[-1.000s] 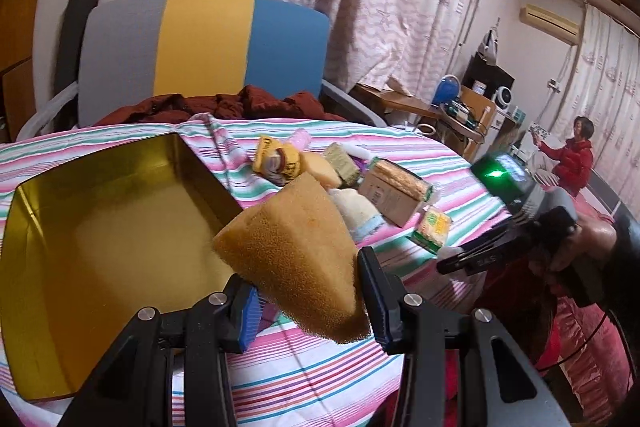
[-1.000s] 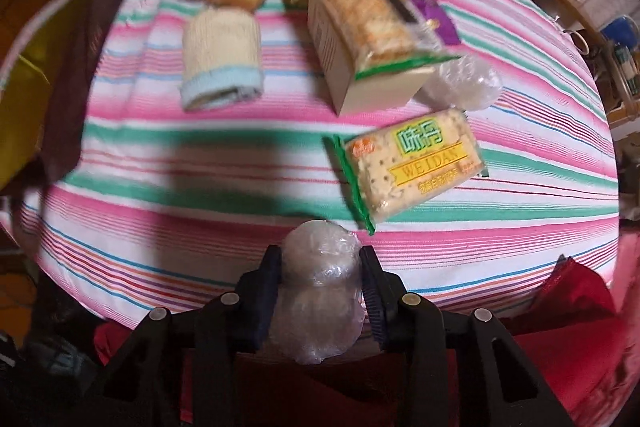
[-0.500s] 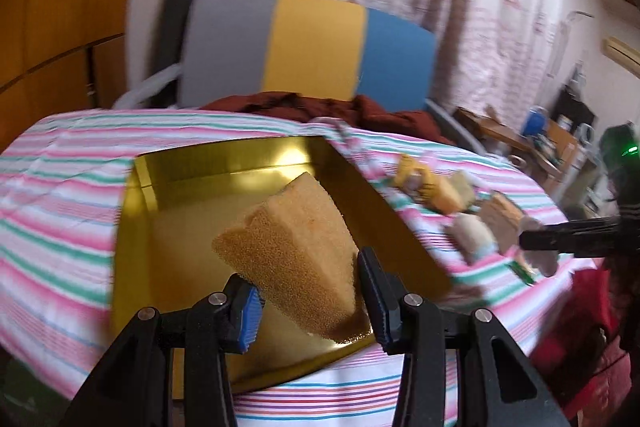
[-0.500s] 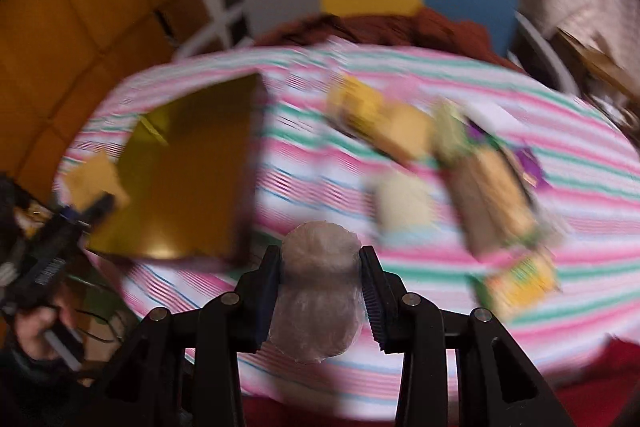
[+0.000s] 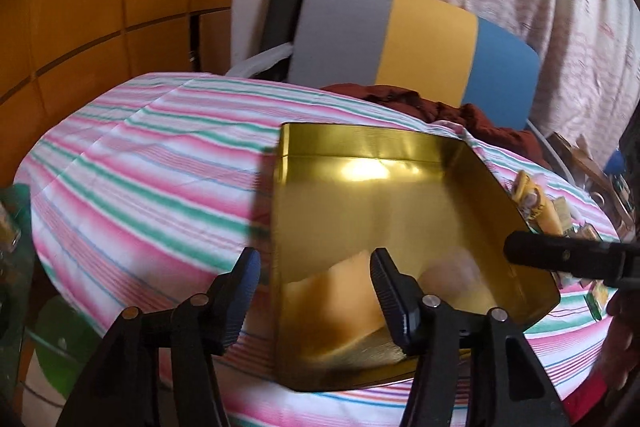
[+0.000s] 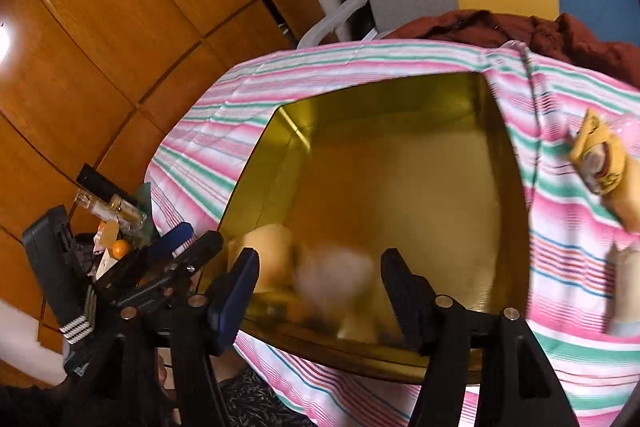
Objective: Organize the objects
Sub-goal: 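Carry the sponge and plastic bag over the gold tray and release both, then grasp the white rolled cloth with the left tool while the right tool grasps the cracker pack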
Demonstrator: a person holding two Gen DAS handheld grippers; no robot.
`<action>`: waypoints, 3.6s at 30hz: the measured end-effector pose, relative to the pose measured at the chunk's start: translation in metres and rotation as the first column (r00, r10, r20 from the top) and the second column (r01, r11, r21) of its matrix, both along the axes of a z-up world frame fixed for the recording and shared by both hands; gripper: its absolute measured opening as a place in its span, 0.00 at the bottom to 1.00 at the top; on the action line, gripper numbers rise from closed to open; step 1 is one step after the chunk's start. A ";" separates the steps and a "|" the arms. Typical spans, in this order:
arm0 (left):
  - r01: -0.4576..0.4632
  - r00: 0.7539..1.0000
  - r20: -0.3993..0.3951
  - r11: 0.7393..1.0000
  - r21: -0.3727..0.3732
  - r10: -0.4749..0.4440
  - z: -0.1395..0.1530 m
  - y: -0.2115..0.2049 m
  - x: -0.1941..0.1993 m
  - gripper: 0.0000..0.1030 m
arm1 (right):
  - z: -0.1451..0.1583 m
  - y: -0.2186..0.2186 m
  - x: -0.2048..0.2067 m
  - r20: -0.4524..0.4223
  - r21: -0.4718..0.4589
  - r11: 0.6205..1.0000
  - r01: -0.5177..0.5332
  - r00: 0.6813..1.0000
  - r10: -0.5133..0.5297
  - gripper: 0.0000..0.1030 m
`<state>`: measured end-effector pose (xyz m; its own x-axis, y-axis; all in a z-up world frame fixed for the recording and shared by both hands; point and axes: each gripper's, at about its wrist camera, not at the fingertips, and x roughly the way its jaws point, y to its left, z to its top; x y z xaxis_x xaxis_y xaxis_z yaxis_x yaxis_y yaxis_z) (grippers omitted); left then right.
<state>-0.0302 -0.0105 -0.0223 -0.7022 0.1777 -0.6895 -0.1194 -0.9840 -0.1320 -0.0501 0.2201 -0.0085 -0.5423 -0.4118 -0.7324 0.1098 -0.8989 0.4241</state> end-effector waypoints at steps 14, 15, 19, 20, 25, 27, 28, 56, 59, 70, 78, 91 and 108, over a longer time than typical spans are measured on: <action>-0.002 0.998 -0.065 1.000 -0.022 0.000 0.030 0.008 0.010 0.57 | 0.007 -0.008 0.032 -0.153 0.278 0.949 0.153 0.982 -0.113 0.76; -0.001 0.998 -0.066 1.000 -0.029 -0.001 0.030 0.010 0.011 0.57 | 0.010 -0.007 0.034 -0.170 0.289 0.941 0.173 0.977 -0.127 0.78; 0.013 0.998 -0.063 0.999 -0.044 -0.016 0.030 0.017 0.013 0.57 | 0.018 0.001 0.040 -0.223 0.314 0.919 0.240 0.959 -0.175 0.79; 0.017 0.998 -0.062 0.999 -0.048 -0.020 0.030 0.019 0.013 0.57 | 0.020 0.003 0.042 -0.234 0.316 0.914 0.255 0.954 -0.185 0.81; 0.052 0.996 -0.062 0.996 -0.074 -0.057 0.031 0.033 0.016 0.57 | 0.027 0.019 0.050 -0.273 0.328 0.890 0.317 0.934 -0.232 0.86; 0.072 0.995 -0.060 0.994 -0.080 -0.077 0.030 0.039 0.018 0.57 | 0.027 0.026 0.053 -0.274 0.327 0.885 0.331 0.930 -0.247 0.88; 0.082 0.995 -0.056 0.993 -0.080 -0.087 0.030 0.042 0.018 0.57 | 0.026 0.031 0.055 -0.273 0.327 0.882 0.339 0.928 -0.256 0.88; 0.411 0.909 -0.034 0.907 -0.092 -0.415 0.034 0.147 0.024 0.57 | 0.012 0.284 0.089 -0.134 0.214 0.702 0.680 0.732 -0.668 0.97; 0.457 0.887 -0.024 0.884 -0.099 -0.462 0.032 0.169 0.027 0.57 | 0.002 0.300 0.090 -0.076 0.171 0.696 0.698 0.714 -0.697 0.97; 0.611 0.791 0.017 0.787 -0.083 -0.612 0.024 0.251 0.034 0.57 | -0.025 0.299 0.081 0.035 0.285 0.727 0.625 0.751 -0.659 0.73; 0.660 0.750 0.079 0.750 -0.034 -0.656 0.008 0.292 0.028 0.57 | -0.028 0.295 0.078 0.048 0.313 0.744 0.590 0.773 -0.633 0.45; 0.629 0.756 0.180 0.775 0.067 -0.629 -0.023 0.349 -0.004 0.69 | 0.003 0.300 0.095 -0.101 0.171 0.723 0.669 0.742 -0.663 0.42; 0.625 0.753 0.202 0.777 0.082 -0.627 -0.058 0.371 -0.013 0.60 | 0.004 0.290 0.090 -0.131 0.173 0.768 0.616 0.787 -0.602 0.42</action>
